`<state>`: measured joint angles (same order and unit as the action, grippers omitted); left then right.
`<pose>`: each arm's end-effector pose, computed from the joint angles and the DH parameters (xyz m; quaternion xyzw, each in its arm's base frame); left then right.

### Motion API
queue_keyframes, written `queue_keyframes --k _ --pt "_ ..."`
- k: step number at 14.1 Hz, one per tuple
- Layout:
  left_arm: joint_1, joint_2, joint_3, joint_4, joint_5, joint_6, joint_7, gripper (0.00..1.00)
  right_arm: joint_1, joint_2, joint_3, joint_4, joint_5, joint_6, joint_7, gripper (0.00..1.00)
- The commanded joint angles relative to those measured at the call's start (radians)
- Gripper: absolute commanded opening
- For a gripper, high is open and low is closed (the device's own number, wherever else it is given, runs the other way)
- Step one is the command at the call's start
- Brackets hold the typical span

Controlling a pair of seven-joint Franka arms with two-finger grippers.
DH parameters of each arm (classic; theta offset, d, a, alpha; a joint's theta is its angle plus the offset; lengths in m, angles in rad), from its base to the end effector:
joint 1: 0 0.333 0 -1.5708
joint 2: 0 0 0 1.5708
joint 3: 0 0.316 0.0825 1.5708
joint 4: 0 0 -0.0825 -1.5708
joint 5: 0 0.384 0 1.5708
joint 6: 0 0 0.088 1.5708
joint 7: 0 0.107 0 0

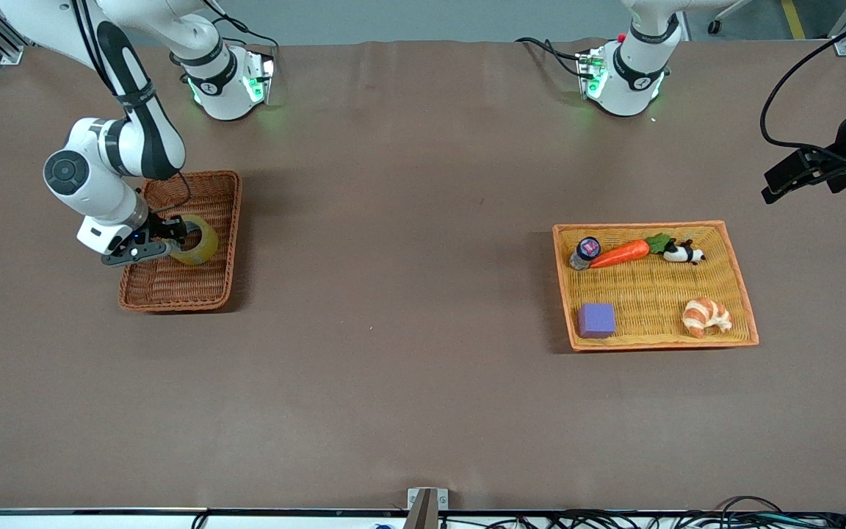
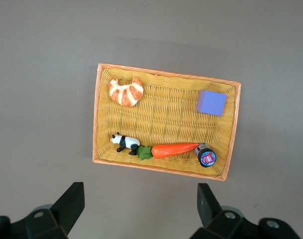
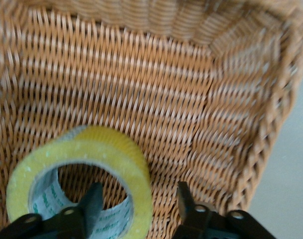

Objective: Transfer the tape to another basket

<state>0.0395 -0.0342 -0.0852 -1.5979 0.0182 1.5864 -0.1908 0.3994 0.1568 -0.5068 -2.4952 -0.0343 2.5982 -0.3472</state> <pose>0.5450 -0.0238 0.6318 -0.9973 -0.0724 -0.0125 0.0092 0.4653 -0.0549 0.2299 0.9894 0.1361 -0.0276 0.0414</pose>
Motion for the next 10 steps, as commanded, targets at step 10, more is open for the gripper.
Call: queue_keyframes --k 10 --pt "0.003 0.008 -0.001 0.007 -0.003 0.009 0.016 1.0 -0.33 -0.082 0.348 0.907 -0.012 -0.877 0.286 1.0"
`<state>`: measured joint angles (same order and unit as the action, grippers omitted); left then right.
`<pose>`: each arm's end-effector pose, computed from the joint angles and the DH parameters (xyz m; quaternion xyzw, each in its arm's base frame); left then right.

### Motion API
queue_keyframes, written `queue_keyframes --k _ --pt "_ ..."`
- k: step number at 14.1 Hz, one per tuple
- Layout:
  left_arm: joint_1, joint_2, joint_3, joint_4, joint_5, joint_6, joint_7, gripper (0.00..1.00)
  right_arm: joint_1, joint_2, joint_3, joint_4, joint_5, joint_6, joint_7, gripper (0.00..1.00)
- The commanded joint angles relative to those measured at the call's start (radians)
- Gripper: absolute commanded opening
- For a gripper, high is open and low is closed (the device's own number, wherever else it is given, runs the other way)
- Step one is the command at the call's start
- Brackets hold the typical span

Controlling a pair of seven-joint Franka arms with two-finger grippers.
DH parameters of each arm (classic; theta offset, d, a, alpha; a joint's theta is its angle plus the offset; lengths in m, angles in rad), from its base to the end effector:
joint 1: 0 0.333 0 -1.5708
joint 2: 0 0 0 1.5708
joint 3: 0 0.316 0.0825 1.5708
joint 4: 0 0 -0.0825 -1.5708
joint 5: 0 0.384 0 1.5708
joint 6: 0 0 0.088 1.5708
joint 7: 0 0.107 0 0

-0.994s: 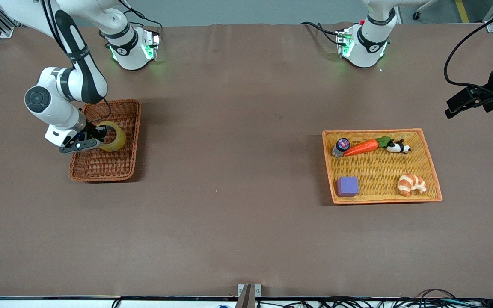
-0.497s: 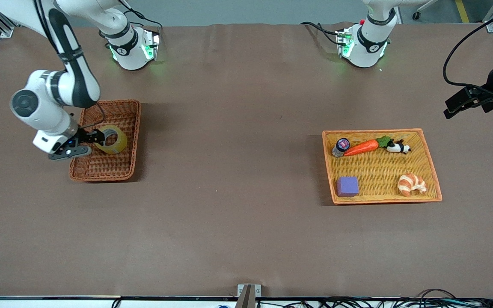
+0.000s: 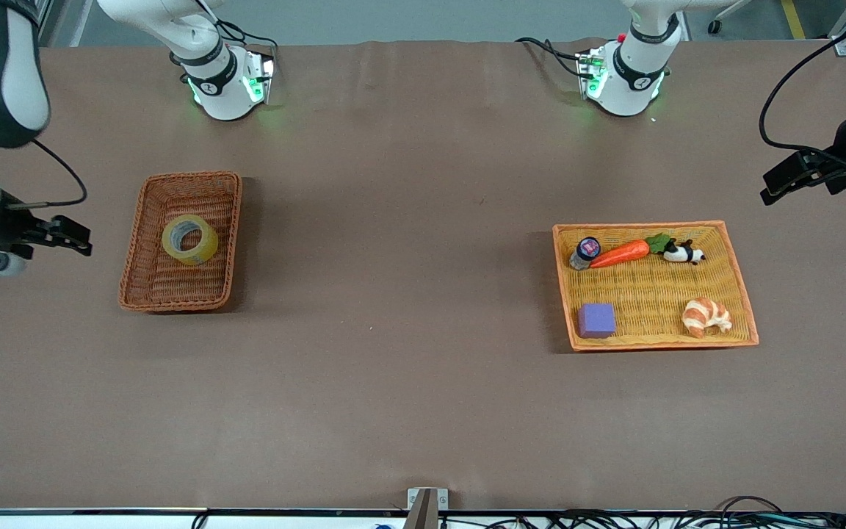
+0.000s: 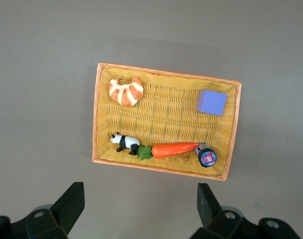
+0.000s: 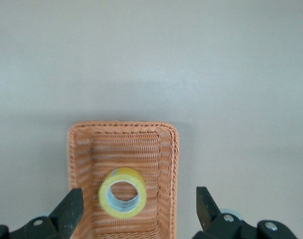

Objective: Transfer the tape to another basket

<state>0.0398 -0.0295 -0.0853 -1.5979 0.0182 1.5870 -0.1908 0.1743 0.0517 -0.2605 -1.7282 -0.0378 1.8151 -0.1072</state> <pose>0.5464 -0.0237 0.6293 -0.9973 -0.0725 -0.0104 0.0092 0.5807 -0.0503 0.5426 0.9994 0.0150 0.0159 0.0267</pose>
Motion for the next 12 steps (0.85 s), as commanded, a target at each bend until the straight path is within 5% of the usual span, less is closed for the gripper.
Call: queue_keyframes --k 1,5,12 --pt "0.002 0.002 -0.001 0.007 -0.003 0.008 0.014 1.0 -0.143 0.025 0.147 0.198 -0.011 -0.124 0.047 1.0" --pt "-0.003 -0.003 -0.007 0.0 -0.003 0.01 0.01 1.0 -0.157 -0.034 0.136 0.234 0.033 -0.272 0.073 1.0" --pt "-0.003 0.002 -0.014 0.006 -0.003 0.016 0.019 1.0 -0.105 -0.044 0.086 0.228 0.059 -0.275 0.162 1.0"
